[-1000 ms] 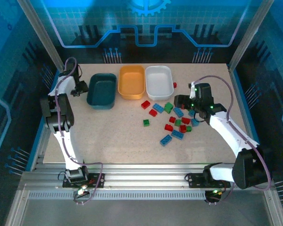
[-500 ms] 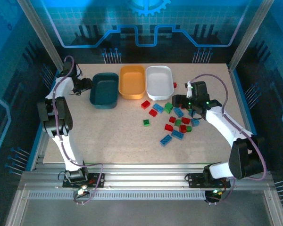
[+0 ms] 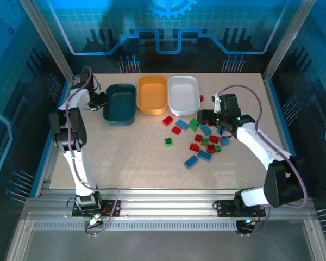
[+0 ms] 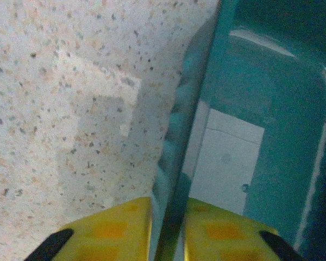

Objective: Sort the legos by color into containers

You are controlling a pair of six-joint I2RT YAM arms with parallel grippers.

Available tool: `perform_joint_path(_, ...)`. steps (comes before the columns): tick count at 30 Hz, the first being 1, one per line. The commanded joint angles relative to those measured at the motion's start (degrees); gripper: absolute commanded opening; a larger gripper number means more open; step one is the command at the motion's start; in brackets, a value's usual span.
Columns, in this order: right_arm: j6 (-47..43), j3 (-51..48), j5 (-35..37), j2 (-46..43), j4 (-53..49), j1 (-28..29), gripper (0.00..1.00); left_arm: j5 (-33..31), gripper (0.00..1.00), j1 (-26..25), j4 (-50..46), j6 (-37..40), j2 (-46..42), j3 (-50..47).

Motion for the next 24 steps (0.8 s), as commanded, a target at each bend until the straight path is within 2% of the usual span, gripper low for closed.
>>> perform_joint_path(1, -1.1, 1.8, 0.9, 0.1, -1.5, 1.3, 0.90, -4.7, 0.16, -2.6, -0.6, 2.0, 0.0, 3.4)
perform_joint_path(9, -1.2, 2.6, 2.3, 0.4, -1.9, 1.4, 0.90, -6.5, 0.12, -3.8, -0.4, 1.4, 3.0, 7.1)
perform_joint_path(15, 2.7, 7.8, 4.8, 5.0, -3.1, -1.6, 0.88, -1.7, 0.15, -4.0, 0.0, 4.9, 7.3, 11.4)
perform_joint_path(19, 5.3, 13.5, 2.9, 12.5, -3.9, -5.9, 0.81, 1.3, 0.22, -4.0, 0.7, 6.0, 9.4, 12.6)
perform_joint_path(24, 7.6, 23.6, -3.1, 25.7, -5.5, -10.8, 0.69, 2.5, 0.44, -3.9, 0.8, 6.2, 10.2, 12.3)
